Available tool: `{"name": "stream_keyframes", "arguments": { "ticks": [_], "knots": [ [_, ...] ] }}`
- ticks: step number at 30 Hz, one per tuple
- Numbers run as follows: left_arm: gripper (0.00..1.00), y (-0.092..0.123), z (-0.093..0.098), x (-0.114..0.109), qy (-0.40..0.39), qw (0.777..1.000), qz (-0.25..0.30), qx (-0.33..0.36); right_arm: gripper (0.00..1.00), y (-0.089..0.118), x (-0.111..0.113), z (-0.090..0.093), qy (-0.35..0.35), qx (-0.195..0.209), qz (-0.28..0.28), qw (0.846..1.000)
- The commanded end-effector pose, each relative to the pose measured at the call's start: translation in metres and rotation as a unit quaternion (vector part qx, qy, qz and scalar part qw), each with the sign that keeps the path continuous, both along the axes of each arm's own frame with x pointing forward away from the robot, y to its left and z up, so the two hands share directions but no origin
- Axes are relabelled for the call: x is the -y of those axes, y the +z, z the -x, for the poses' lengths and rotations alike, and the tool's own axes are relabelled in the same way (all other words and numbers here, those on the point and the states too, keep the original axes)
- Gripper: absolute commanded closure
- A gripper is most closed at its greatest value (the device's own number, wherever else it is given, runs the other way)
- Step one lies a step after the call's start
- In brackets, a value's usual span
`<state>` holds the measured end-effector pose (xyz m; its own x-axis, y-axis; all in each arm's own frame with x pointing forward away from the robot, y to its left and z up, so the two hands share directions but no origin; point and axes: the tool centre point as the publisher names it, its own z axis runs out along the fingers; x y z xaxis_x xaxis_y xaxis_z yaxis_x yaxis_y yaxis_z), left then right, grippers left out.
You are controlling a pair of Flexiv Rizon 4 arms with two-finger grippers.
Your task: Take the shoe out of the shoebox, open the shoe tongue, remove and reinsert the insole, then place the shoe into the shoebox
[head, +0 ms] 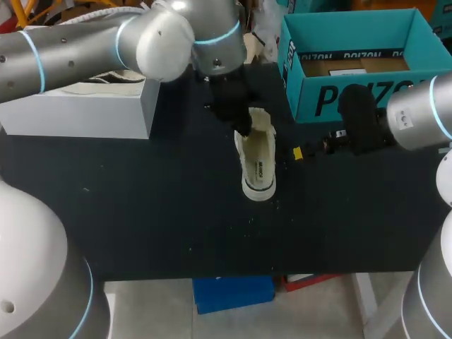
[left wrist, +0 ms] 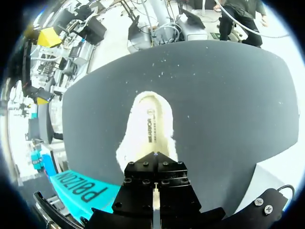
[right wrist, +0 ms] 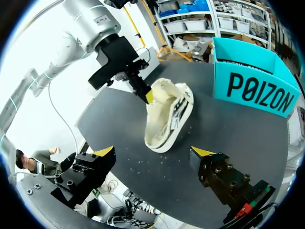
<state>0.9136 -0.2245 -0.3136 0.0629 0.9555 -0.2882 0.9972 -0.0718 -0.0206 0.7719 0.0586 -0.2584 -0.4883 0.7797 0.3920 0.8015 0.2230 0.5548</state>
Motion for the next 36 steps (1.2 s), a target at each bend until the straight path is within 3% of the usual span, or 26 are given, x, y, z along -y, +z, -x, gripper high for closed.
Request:
{"name": "stream_keyframes", "arguments": {
  "ticks": [1, 10, 15, 20, 26, 31, 36],
  "knots": [
    [1.00, 0.034, -0.016, -0.036, 0.028, 0.999, 0.044, 0.016, 0.00, 0.000, -0.001, 0.000, 0.000, -0.001, 0.001, 1.000],
    [1.00, 0.021, -0.084, -0.042, 0.102, 0.992, 0.064, 0.026, 0.00, 0.000, -0.001, 0.000, 0.000, -0.001, 0.001, 1.000],
    [1.00, 0.006, -0.116, -0.024, 0.112, 0.991, 0.075, 0.021, 0.00, 0.000, -0.001, 0.000, 0.000, -0.001, 0.001, 1.000],
    [1.00, -0.006, -0.131, 0.002, 0.093, 0.990, 0.102, -0.010, 0.00, 0.000, -0.001, 0.000, 0.000, -0.001, 0.001, 1.000],
    [1.00, -0.013, -0.128, 0.033, 0.051, 0.990, 0.121, -0.040, 0.00, 0.000, -0.001, 0.000, 0.000, -0.001, 0.001, 1.000],
    [1.00, -0.019, -0.104, 0.046, 0.008, 0.989, 0.126, -0.078, 0.00, 0.000, -0.001, 0.000, 0.000, -0.001, 0.001, 1.000],
    [1.00, -0.016, -0.067, 0.037, -0.035, 0.987, 0.116, -0.106, 0.00, 0.000, -0.001, 0.000, 0.000, -0.001, 0.001, 1.000]
  ]
}}
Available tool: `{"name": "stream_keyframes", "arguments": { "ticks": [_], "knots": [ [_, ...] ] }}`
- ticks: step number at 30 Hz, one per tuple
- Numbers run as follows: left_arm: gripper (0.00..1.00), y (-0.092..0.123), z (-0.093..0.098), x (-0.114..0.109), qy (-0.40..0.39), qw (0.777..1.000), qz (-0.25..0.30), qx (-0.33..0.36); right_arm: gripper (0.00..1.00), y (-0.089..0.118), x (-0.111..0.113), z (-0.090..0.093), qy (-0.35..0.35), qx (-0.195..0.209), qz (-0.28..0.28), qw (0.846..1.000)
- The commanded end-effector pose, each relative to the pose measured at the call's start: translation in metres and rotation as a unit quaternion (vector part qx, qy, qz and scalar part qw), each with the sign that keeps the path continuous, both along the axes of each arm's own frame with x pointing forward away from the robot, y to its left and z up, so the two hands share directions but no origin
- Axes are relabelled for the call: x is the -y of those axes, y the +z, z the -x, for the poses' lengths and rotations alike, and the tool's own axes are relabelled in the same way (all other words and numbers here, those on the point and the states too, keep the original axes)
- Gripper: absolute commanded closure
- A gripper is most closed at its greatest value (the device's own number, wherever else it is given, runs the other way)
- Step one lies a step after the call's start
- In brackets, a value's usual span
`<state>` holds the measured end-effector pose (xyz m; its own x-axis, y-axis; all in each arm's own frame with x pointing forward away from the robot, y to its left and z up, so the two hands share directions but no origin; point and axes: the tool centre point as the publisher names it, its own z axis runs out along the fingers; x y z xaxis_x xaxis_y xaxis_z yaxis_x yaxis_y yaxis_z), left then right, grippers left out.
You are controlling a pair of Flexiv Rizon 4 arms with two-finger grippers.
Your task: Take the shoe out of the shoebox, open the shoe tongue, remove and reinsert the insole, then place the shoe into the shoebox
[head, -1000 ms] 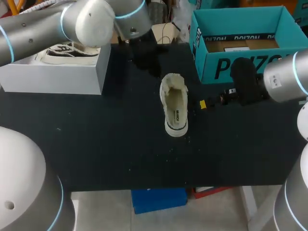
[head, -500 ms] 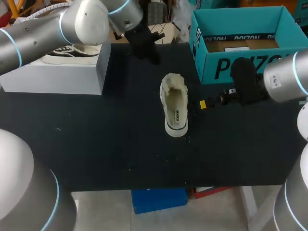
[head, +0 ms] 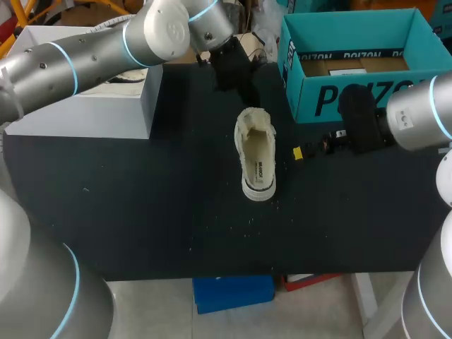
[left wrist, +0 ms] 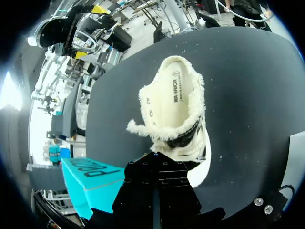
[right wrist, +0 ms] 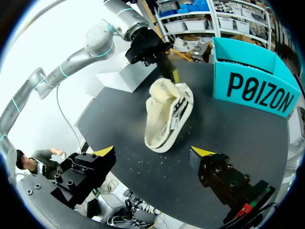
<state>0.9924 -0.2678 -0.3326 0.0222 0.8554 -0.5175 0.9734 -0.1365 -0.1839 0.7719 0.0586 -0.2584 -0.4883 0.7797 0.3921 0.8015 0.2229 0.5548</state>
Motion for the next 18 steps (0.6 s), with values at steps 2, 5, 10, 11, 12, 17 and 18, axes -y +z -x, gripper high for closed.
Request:
{"name": "stream_keyframes", "arguments": {
  "ticks": [2, 5, 10, 11, 12, 17, 18],
  "knots": [
    [1.00, 0.005, 0.021, -0.014, -0.020, 1.000, -0.005, -0.010, 0.00, 0.000, -0.001, 0.000, 0.000, -0.001, 0.001, 1.000],
    [1.00, 0.009, 0.034, -0.023, -0.022, 1.000, -0.007, -0.009, 0.00, 0.000, -0.001, 0.000, 0.000, -0.001, 0.001, 1.000],
    [1.00, 0.009, 0.050, -0.027, -0.029, 0.999, -0.019, 0.003, 0.00, 0.000, -0.001, 0.000, 0.000, -0.001, 0.001, 1.000],
    [1.00, 0.008, 0.052, -0.027, -0.030, 0.999, -0.020, 0.003, 0.00, 0.000, -0.001, 0.000, 0.000, -0.001, 0.001, 1.000],
    [1.00, 0.006, 0.053, -0.026, -0.031, 0.999, -0.021, 0.002, 0.00, 0.000, -0.001, 0.000, 0.000, -0.001, 0.001, 1.000],
    [1.00, -0.007, 0.056, -0.017, -0.036, 0.999, -0.023, -0.008, 0.00, 0.000, -0.001, 0.000, 0.000, -0.001, 0.001, 1.000],
    [1.00, -0.010, 0.057, -0.015, -0.039, 0.999, -0.024, -0.012, 0.00, 0.000, -0.001, 0.000, 0.000, -0.001, 0.001, 1.000]
  ]
}}
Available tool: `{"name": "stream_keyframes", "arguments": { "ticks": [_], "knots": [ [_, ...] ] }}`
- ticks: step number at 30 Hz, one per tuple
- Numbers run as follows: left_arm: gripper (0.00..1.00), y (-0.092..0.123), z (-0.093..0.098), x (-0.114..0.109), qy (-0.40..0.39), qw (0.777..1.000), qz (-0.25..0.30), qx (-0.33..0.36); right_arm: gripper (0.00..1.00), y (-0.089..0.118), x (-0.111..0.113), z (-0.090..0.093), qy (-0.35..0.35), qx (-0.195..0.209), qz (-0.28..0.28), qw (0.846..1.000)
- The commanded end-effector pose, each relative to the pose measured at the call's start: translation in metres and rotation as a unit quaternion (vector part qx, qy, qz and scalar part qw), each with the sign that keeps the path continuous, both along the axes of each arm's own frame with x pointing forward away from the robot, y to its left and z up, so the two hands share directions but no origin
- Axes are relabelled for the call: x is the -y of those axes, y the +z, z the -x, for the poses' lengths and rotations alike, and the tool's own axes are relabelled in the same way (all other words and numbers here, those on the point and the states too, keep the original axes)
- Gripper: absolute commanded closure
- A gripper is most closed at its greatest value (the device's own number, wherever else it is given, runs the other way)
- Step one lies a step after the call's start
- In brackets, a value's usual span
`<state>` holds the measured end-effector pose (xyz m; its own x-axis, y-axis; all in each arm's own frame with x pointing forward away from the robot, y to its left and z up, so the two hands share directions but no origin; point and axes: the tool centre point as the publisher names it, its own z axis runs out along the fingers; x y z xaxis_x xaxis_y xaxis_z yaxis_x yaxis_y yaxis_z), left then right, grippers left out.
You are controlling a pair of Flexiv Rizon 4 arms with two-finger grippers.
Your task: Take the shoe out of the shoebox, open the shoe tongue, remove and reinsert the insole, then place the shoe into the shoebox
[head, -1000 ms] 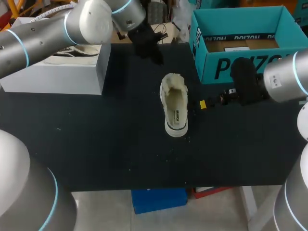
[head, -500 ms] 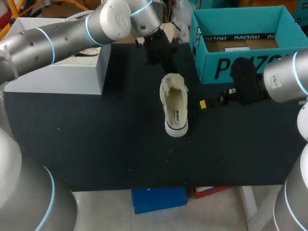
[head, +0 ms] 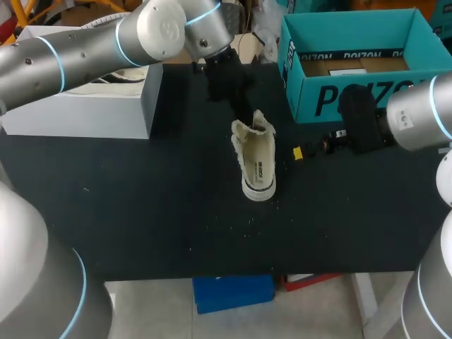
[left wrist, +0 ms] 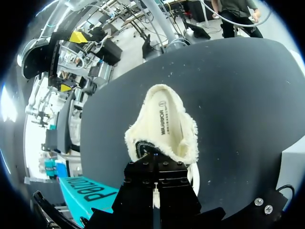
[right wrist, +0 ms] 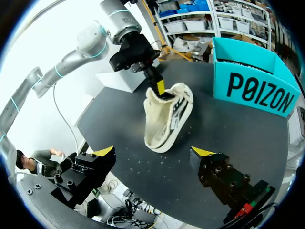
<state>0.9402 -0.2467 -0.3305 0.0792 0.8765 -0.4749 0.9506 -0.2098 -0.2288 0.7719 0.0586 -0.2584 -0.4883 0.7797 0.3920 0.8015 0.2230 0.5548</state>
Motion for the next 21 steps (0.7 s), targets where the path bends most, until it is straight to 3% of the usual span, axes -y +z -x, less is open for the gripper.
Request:
{"name": "stream_keyframes", "arguments": {
  "ticks": [1, 11, 16, 21],
  "knots": [
    [1.00, -0.014, 0.005, 0.008, 0.004, 1.000, 0.001, 0.006, 0.00, 0.000, -0.001, 0.000, 0.000, -0.001, 0.001, 1.000],
    [1.00, -0.029, -0.002, 0.024, 0.003, 1.000, 0.001, -0.003, 0.00, 0.000, -0.001, 0.000, 0.000, -0.001, 0.001, 1.000],
    [1.00, -0.006, -0.013, 0.029, 0.011, 0.999, 0.013, 0.031, 0.00, 0.000, -0.001, 0.000, 0.000, -0.001, 0.001, 1.000],
    [1.00, 0.021, -0.020, 0.006, 0.017, 0.997, -0.020, 0.076, 0.00, 0.000, -0.001, 0.000, 0.000, -0.001, 0.001, 1.000]
  ]
}}
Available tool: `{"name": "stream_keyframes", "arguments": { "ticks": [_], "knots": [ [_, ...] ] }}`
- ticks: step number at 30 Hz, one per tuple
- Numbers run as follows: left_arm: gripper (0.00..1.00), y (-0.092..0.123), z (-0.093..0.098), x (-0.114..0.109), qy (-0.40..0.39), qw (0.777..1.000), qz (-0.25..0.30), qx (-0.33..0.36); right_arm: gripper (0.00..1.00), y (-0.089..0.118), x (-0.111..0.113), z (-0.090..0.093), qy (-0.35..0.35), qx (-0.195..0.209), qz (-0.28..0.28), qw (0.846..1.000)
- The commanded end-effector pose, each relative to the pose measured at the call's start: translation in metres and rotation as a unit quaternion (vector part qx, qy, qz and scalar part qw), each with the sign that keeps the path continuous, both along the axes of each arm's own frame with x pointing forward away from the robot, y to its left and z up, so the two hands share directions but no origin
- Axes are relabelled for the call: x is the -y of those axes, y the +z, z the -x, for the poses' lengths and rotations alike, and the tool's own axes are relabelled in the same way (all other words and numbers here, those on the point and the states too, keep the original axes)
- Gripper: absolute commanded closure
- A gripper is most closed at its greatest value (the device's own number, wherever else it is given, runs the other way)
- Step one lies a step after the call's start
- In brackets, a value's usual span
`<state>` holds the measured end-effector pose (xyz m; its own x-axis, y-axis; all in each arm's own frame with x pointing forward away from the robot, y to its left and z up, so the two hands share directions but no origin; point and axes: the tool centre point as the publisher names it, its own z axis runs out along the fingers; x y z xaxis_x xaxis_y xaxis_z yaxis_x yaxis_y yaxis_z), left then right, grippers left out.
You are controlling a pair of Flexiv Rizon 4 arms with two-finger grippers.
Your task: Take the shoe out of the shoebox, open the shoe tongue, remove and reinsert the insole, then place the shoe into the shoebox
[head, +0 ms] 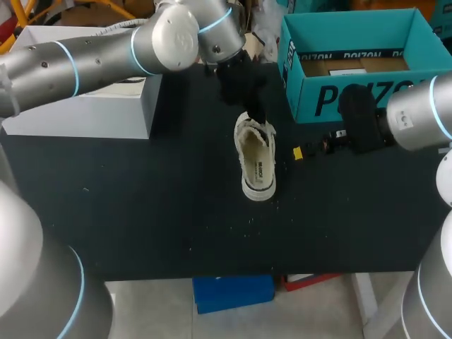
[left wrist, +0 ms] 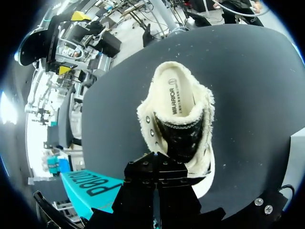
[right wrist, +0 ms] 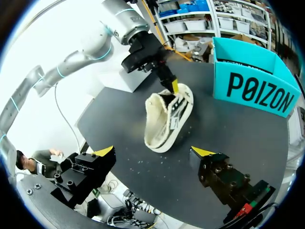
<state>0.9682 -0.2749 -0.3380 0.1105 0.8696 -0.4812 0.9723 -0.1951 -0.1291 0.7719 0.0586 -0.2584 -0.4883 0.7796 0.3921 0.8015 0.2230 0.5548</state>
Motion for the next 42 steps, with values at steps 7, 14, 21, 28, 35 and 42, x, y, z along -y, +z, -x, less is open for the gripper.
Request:
{"name": "stream_keyframes", "arguments": {
  "ticks": [7, 14, 21, 28, 35, 42],
  "knots": [
    [1.00, 0.022, 0.004, -0.057, 0.034, 0.995, -0.082, 0.039, 0.00, 0.000, -0.001, 0.000, 0.000, -0.001, 0.001, 1.000],
    [1.00, -0.002, 0.014, -0.044, 0.018, 0.996, -0.088, 0.022, 0.00, 0.000, -0.001, 0.000, 0.000, -0.001, 0.001, 1.000],
    [1.00, -0.028, 0.025, -0.016, -0.006, 0.996, -0.087, -0.001, 0.00, 0.000, -0.001, 0.000, 0.000, -0.001, 0.001, 1.000],
    [1.00, -0.034, 0.045, -0.010, -0.023, 0.996, -0.079, -0.020, 0.00, 0.000, -0.001, 0.000, 0.000, -0.001, 0.001, 1.000],
    [1.00, 0.005, 0.055, -0.039, -0.025, 0.996, -0.086, -0.006, 0.00, 0.000, -0.001, 0.000, 0.000, -0.001, 0.001, 1.000],
    [1.00, 0.044, 0.068, -0.064, -0.014, 0.996, -0.085, -0.022, 0.00, 0.000, -0.001, 0.000, 0.000, -0.001, 0.001, 1.000]
  ]
}}
